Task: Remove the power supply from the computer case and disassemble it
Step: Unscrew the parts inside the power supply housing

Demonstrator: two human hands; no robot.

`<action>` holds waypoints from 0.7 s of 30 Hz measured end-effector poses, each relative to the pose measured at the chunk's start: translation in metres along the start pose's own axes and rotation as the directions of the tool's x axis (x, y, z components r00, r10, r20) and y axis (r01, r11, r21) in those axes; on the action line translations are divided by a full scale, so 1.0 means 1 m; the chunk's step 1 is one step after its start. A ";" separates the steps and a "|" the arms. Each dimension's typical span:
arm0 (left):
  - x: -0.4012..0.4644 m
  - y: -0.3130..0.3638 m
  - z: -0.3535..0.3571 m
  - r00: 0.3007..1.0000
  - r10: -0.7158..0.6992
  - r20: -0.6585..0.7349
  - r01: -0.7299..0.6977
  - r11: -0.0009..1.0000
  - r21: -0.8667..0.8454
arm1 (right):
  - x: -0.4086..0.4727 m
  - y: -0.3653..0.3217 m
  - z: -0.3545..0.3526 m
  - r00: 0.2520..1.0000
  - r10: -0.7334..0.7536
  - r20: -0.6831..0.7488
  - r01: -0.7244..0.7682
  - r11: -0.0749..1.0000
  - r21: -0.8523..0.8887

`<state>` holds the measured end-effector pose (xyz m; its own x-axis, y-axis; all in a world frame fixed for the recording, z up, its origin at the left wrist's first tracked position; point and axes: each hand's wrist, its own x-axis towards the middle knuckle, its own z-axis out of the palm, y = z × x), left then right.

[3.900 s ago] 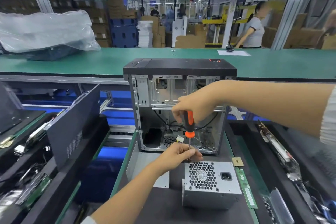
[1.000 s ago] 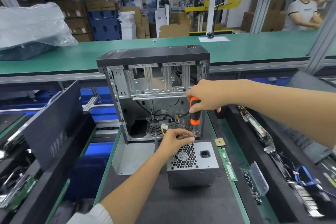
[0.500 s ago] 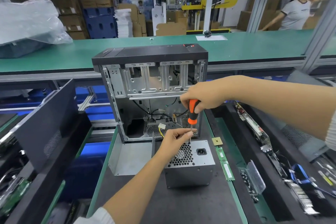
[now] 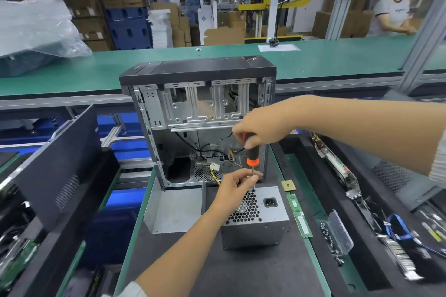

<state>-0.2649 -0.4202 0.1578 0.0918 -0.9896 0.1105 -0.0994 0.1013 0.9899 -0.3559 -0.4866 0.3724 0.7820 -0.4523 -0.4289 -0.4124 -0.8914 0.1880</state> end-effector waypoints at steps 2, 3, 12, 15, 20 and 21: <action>-0.001 0.000 0.001 1.000 0.003 0.010 -0.003 1.000 0.000 | -0.004 -0.001 -0.007 0.993 -0.095 0.075 0.092 0.995 0.048; -0.002 0.001 0.001 1.000 0.002 0.009 -0.002 1.000 0.001 | -0.006 -0.002 -0.009 0.991 -0.113 0.076 0.108 0.991 0.074; -0.004 0.003 0.000 0.999 -0.039 0.016 0.038 0.998 0.043 | 0.004 -0.016 0.006 0.961 0.209 -0.180 -0.232 0.966 -0.114; -0.003 0.002 -0.001 0.998 -0.047 0.040 0.044 0.997 0.057 | 0.003 -0.007 0.001 0.997 0.056 -0.055 -0.063 0.990 -0.126; -0.001 0.004 0.001 0.999 -0.030 0.042 0.026 0.996 0.087 | -0.007 0.007 -0.010 0.997 -0.082 0.013 0.081 0.995 0.059; -0.001 0.004 0.001 0.999 -0.023 0.041 0.019 0.995 0.095 | -0.007 0.007 -0.010 0.999 -0.034 -0.025 0.036 0.995 0.094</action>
<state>-0.2666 -0.4185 0.1615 0.0530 -0.9951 0.0836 -0.1915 0.0720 0.9788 -0.3595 -0.4895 0.3854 0.8066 -0.4227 -0.4132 -0.4261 -0.9003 0.0890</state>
